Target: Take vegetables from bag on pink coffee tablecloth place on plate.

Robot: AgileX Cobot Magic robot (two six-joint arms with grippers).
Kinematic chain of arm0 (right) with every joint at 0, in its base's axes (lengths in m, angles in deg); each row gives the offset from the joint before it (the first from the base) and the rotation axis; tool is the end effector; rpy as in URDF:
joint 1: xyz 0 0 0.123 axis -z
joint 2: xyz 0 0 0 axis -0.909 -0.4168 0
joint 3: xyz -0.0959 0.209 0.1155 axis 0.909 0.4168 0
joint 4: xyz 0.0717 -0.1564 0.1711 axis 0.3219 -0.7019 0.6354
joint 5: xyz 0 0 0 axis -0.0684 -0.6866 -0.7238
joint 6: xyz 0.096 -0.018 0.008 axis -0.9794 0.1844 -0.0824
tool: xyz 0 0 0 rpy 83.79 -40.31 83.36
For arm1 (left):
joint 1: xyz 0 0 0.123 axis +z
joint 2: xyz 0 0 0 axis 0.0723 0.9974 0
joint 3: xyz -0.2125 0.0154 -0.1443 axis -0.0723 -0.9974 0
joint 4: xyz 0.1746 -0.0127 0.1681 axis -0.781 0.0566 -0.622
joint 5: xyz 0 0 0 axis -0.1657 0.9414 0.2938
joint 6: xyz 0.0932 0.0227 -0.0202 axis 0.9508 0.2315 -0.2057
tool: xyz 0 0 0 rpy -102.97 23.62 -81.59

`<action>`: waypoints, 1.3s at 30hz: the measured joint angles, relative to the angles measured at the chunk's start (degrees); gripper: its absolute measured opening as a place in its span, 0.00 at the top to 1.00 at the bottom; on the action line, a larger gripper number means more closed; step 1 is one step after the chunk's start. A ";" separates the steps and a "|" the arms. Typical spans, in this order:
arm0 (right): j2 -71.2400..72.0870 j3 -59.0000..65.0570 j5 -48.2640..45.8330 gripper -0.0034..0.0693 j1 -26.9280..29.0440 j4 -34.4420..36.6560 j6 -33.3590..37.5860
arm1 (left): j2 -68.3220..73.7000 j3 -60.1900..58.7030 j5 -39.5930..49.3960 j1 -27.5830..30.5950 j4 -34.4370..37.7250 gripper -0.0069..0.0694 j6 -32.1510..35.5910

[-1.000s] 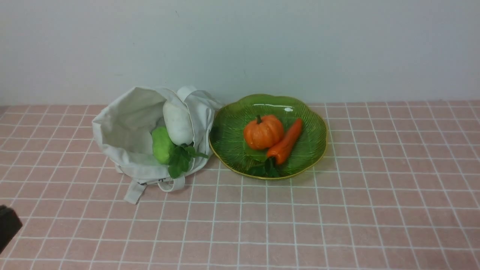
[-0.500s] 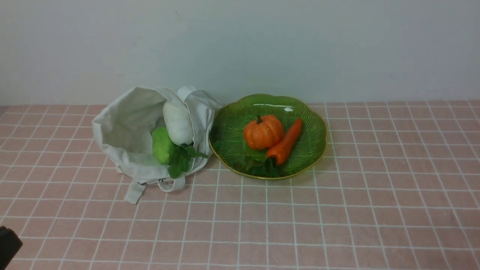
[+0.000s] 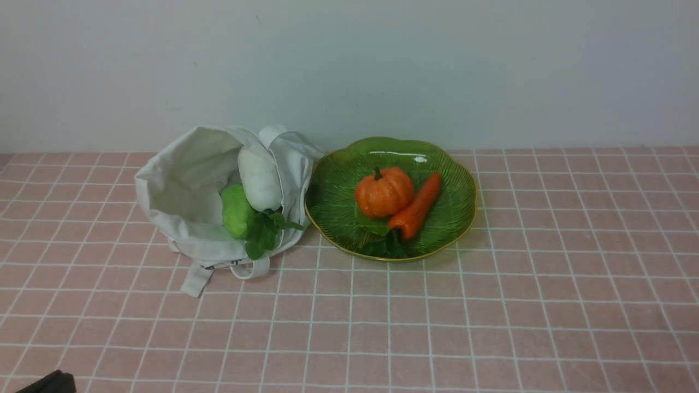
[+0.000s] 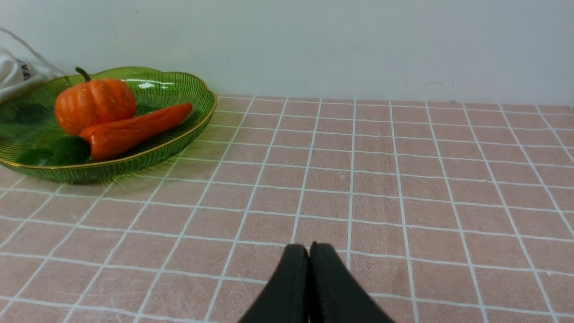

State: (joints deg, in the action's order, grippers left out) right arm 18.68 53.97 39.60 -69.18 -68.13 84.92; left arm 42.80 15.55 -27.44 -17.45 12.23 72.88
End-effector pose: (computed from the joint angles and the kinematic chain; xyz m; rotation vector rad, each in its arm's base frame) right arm 0.0782 0.0060 0.1712 -0.0623 1.8569 0.0593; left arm 0.0706 -0.0202 0.2074 0.2652 1.8013 -0.2197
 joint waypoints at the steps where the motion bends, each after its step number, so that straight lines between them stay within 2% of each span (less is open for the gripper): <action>1: 0.00 0.00 0.00 0.97 0.00 0.00 0.00 | 0.00 0.00 -0.29 2.49 1.92 0.92 3.04; 6: 0.00 0.00 0.00 0.97 0.00 0.00 0.00 | 0.00 -1.90 -2.17 12.92 8.79 0.92 13.67; 9: 0.00 0.00 0.00 0.97 0.00 0.00 0.00 | -0.23 -5.42 -3.73 17.07 9.81 0.92 14.43; 20: 0.00 0.00 0.00 0.97 0.00 0.00 0.00 | -0.64 -7.83 -3.58 17.37 9.11 0.92 11.60; 39: 0.00 0.00 0.00 0.97 0.00 0.00 0.00 | -0.64 -7.83 -3.58 17.37 9.00 0.92 10.99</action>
State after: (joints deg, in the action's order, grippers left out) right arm 18.68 53.97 39.60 -69.18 -68.13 84.92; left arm 42.15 7.72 -31.02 -0.08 21.23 83.87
